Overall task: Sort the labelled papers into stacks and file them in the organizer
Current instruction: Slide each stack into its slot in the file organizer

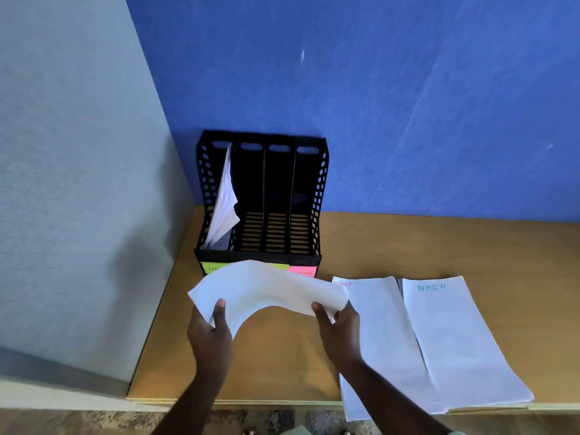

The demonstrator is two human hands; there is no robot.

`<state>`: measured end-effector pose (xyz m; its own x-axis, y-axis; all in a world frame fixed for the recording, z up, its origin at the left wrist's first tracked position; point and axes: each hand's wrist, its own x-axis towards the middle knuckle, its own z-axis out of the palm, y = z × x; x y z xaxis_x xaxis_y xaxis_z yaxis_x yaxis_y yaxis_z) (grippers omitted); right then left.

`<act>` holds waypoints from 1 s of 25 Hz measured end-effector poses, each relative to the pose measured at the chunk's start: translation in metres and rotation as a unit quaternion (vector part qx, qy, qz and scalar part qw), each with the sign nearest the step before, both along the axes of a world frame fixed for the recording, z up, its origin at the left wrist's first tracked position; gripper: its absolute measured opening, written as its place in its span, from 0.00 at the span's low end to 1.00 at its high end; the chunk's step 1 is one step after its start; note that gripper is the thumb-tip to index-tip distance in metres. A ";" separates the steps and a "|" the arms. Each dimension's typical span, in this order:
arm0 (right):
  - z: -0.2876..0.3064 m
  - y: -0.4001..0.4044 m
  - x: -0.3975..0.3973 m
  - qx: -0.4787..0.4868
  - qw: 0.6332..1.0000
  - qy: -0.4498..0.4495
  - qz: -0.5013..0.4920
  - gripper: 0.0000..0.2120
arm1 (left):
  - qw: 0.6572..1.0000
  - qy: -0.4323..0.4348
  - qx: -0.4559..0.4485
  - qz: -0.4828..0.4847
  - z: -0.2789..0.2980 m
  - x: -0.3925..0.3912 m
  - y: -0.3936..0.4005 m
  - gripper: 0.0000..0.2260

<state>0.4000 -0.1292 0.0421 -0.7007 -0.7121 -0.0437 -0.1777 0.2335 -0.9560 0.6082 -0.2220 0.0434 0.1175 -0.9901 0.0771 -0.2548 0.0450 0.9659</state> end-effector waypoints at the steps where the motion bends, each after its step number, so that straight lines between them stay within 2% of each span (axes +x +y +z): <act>1: -0.007 0.000 -0.003 0.008 1.000 -0.012 0.001 0.14 | 1.000 -0.012 -0.007 -0.015 0.000 0.001 0.002 0.17; 4: -0.038 0.004 -0.001 0.110 0.994 -0.020 0.014 0.14 | 0.997 -0.050 0.038 -0.040 -0.020 0.002 0.012 0.21; 6: -0.050 0.005 0.003 0.145 0.989 -0.026 0.002 0.12 | 0.994 -0.056 0.080 -0.038 -0.035 0.004 0.014 0.15; 10: -0.021 -0.008 -0.018 0.117 0.992 0.015 0.035 0.05 | 0.991 -0.089 0.086 -0.044 -0.028 0.006 -0.013 0.05; 13: 0.017 -0.017 -0.053 0.078 0.988 -0.061 0.116 0.08 | 0.984 -0.100 0.117 -0.091 -0.020 0.015 -0.055 0.06; 15: 0.045 -0.019 -0.074 0.048 0.972 -0.126 0.191 0.16 | 0.975 -0.065 0.165 -0.131 -0.010 0.014 -0.076 0.06; 17: 0.066 -0.022 -0.089 0.049 0.956 -0.183 0.225 0.21 | 0.963 0.023 0.207 -0.170 -0.001 0.007 -0.090 0.06; 20: 0.082 -0.027 -0.098 0.080 0.942 -0.242 0.217 0.18 | 0.928 0.145 0.251 -0.234 0.006 -0.005 -0.100 0.08; 22: 0.091 -0.032 -0.101 0.104 0.957 -0.188 0.196 0.18 | 0.928 0.146 0.243 -0.240 0.011 -0.012 -0.104 0.09; 25: 0.116 -0.040 -0.102 0.121 0.972 -0.069 0.188 0.17 | 0.948 0.072 0.225 -0.211 0.020 -0.022 -0.112 0.07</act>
<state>0.2979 -0.1691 0.1576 -0.3677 -0.8740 -0.3177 -0.1672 0.3982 -0.9019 0.5863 -0.3340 0.0635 -0.3204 -0.8796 -0.3516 -0.1693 -0.3121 0.9349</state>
